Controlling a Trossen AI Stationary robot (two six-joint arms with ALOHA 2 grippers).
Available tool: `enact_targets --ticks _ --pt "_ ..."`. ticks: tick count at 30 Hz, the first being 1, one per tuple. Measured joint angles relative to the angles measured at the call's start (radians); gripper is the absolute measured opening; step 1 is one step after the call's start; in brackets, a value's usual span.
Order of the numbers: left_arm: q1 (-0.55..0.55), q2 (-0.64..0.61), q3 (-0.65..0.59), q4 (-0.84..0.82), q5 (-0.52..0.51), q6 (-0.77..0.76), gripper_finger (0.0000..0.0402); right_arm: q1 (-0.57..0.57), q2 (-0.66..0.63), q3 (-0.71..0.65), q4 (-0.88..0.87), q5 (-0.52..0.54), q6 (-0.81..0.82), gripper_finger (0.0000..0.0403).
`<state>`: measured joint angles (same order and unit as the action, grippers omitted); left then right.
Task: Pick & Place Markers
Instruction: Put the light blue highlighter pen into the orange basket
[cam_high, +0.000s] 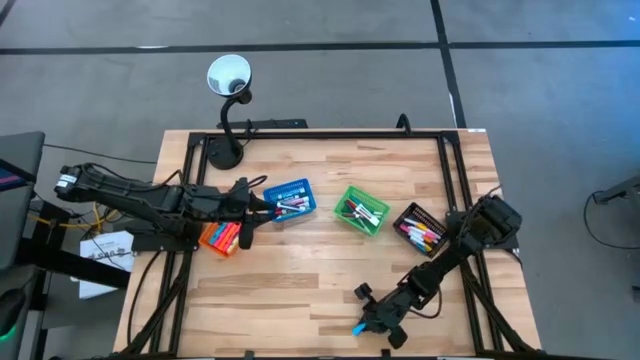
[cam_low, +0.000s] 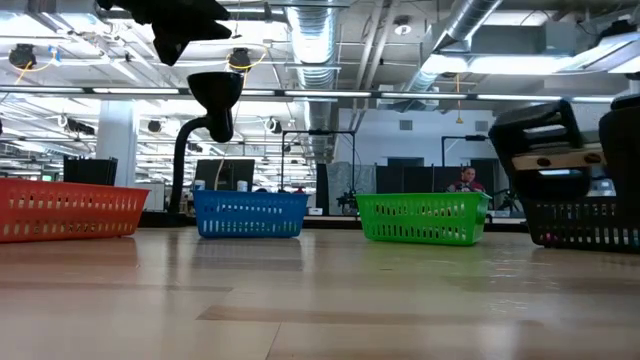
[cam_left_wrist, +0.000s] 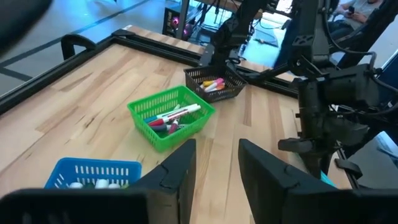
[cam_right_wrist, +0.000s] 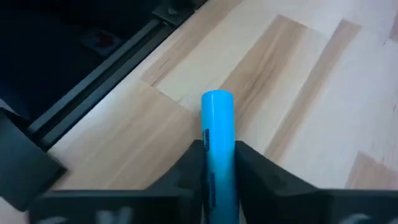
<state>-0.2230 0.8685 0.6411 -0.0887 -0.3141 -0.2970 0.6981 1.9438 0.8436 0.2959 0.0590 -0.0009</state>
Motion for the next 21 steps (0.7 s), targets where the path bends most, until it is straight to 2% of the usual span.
enact_targets --ticks 1,4,8,11,15,21 --pt "0.0 0.005 0.0 0.002 0.0 -0.003 0.0116 -0.007 -0.006 -0.002 0.015 0.0 -0.014 0.0051" --pt "0.0 0.036 0.0 0.002 0.027 -0.022 0.0115 -0.039 -0.024 -0.004 0.034 0.024 -0.076 0.0049" --pt "-0.007 0.134 0.0 0.006 0.167 0.005 0.0115 -0.106 -0.108 -0.003 0.046 0.224 -0.163 0.0049" --pt "-0.023 0.238 0.0 0.042 0.179 0.005 0.0116 -0.172 -0.158 -0.003 0.044 0.315 -0.22 0.0065" --pt "-0.026 0.384 0.0 0.129 0.181 0.011 0.0127 -0.284 -0.198 -0.003 0.05 0.314 -0.235 0.008" --pt "-0.006 0.552 -0.001 0.263 0.182 0.06 0.0164 -0.418 -0.162 -0.002 0.056 0.27 -0.235 0.006"
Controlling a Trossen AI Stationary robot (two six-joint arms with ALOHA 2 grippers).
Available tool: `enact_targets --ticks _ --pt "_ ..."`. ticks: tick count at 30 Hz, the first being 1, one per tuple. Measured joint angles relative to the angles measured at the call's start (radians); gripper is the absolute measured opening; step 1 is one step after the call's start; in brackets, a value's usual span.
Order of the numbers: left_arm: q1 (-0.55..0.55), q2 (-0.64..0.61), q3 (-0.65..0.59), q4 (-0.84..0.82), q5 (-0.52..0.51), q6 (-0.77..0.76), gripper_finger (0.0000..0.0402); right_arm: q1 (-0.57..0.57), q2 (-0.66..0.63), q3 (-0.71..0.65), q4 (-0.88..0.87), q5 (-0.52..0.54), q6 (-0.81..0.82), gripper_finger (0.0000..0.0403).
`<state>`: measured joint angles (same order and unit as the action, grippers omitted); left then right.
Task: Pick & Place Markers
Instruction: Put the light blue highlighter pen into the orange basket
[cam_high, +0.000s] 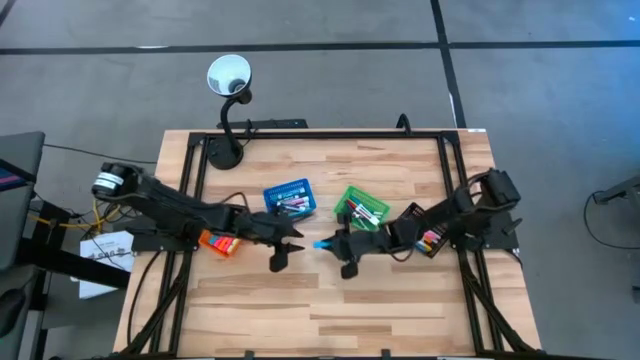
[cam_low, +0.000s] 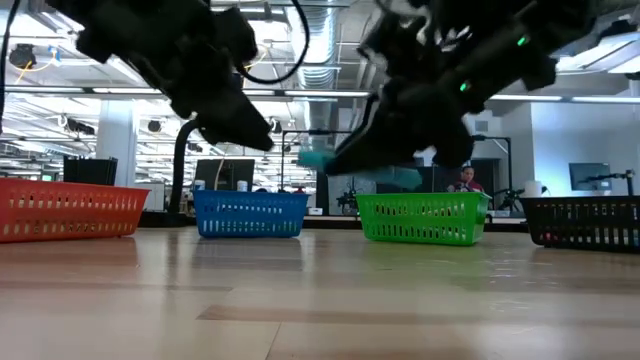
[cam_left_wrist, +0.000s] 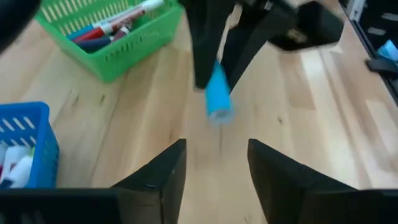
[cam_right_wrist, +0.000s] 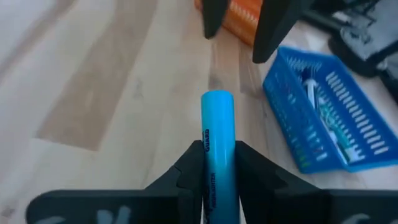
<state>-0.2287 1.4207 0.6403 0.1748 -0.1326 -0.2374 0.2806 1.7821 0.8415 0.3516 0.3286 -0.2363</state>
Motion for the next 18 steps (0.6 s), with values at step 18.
enact_targets --ticks 18 --pt "0.033 0.149 0.0 0.23 -0.005 0.077 0.0189 -0.048 0.024 0.0 0.143 -0.029 0.053 0.0068"
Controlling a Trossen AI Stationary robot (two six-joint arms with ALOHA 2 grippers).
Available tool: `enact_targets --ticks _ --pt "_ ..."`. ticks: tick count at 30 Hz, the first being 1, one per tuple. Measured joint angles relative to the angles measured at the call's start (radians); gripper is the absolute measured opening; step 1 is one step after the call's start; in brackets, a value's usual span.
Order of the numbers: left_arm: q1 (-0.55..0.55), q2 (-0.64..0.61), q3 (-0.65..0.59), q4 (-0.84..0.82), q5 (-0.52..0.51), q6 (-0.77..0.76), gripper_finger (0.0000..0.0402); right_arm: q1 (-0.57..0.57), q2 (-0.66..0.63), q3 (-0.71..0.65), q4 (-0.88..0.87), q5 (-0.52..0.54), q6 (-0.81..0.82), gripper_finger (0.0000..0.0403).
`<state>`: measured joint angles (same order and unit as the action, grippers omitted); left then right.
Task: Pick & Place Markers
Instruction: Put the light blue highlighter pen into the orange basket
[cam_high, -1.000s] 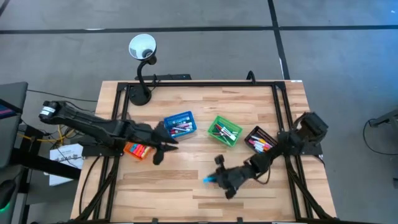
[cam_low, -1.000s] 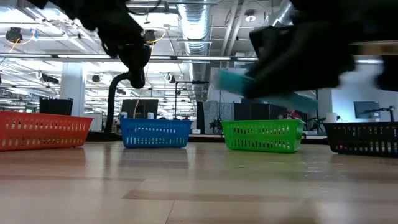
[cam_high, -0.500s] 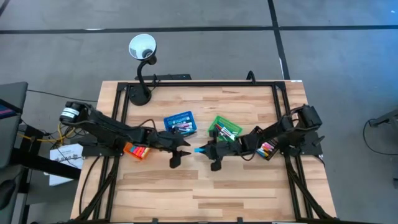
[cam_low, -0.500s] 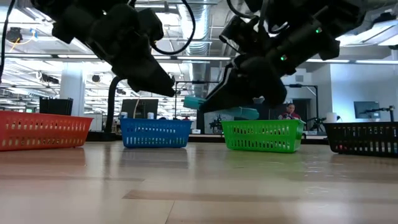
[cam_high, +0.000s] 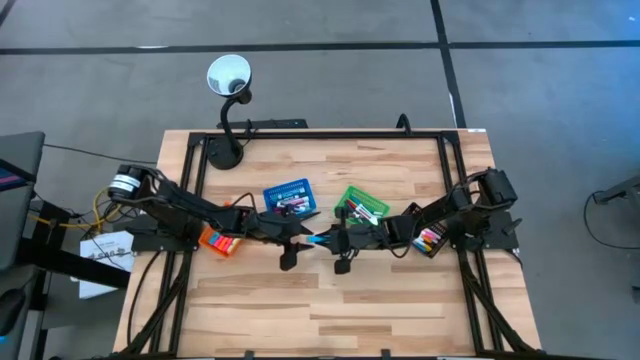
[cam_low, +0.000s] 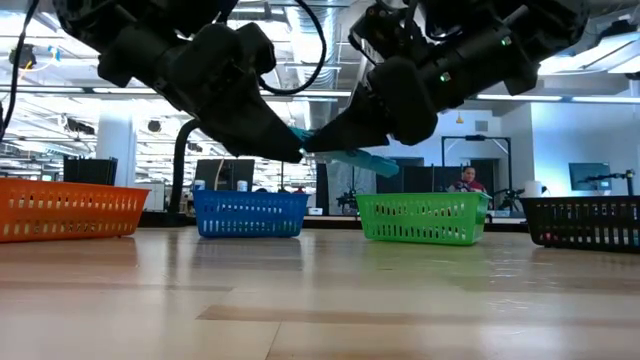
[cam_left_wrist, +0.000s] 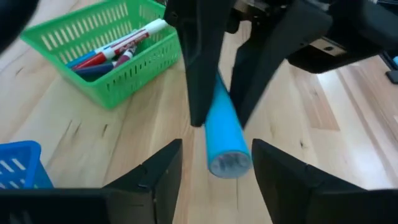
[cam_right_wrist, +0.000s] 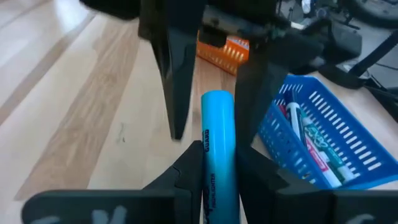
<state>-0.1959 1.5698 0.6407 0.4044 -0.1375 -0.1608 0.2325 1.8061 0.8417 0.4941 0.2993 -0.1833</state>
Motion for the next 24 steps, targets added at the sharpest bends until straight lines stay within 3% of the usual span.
enact_targets --ticks 16,24 --pt "-0.006 0.01 0.0 0.07 -0.047 0.007 0.0122 0.0 0.0 0.0 0.007 -0.005 0.0 0.007" --pt "-0.007 0.01 0.0 0.067 -0.05 0.005 0.0076 0.001 0.0 0.0 0.002 0.004 0.001 0.0105"
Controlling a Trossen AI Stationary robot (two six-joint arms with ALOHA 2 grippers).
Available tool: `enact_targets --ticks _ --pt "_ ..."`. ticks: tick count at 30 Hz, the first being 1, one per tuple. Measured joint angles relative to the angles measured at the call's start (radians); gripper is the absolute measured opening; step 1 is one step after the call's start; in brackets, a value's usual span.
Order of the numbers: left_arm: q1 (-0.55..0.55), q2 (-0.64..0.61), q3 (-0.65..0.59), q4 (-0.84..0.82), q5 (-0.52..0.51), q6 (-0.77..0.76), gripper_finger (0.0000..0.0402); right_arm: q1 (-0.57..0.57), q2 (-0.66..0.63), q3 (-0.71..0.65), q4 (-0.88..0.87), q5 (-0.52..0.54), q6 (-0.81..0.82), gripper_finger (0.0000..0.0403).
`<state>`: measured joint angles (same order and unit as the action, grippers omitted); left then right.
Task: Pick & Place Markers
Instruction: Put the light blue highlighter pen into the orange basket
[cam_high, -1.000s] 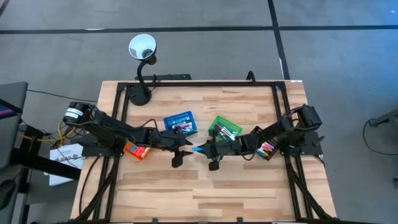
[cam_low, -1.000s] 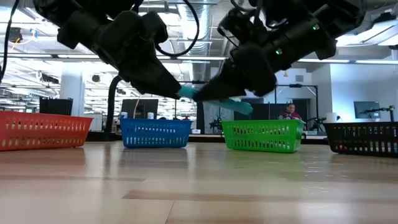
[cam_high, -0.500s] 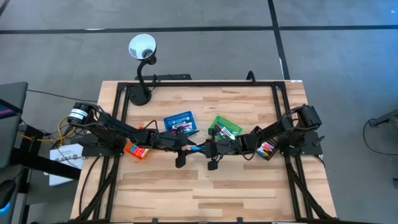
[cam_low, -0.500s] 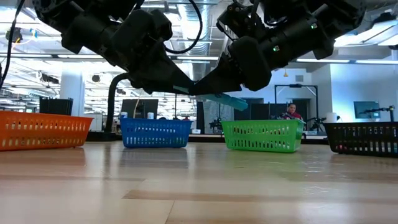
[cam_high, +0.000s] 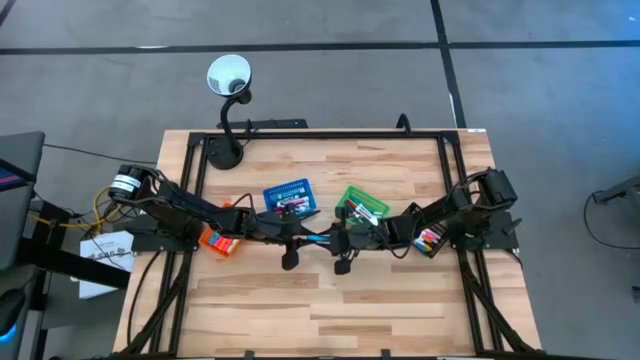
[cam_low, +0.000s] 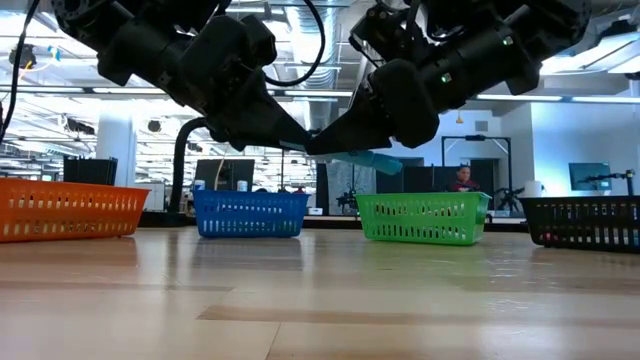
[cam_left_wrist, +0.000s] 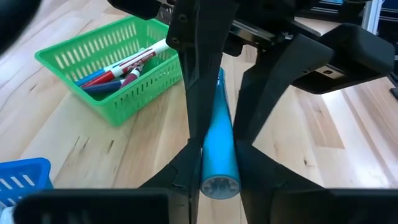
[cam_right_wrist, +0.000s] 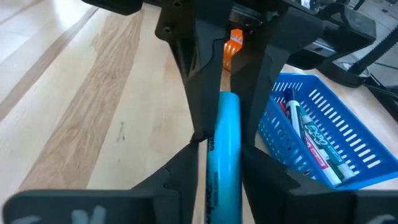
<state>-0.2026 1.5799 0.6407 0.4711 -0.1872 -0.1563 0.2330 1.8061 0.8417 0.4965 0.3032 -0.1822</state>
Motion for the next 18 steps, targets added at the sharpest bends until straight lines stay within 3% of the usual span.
enact_targets --ticks 12,18 --pt "0.001 -0.01 0.0 -0.002 -0.018 -0.007 0.0076 0.002 -0.002 0.003 -0.033 0.01 0.029 0.0191" --pt "-0.02 -0.128 0.003 -0.14 -0.019 -0.06 0.008 0.001 -0.004 0.0 -0.074 0.088 0.055 0.0219"
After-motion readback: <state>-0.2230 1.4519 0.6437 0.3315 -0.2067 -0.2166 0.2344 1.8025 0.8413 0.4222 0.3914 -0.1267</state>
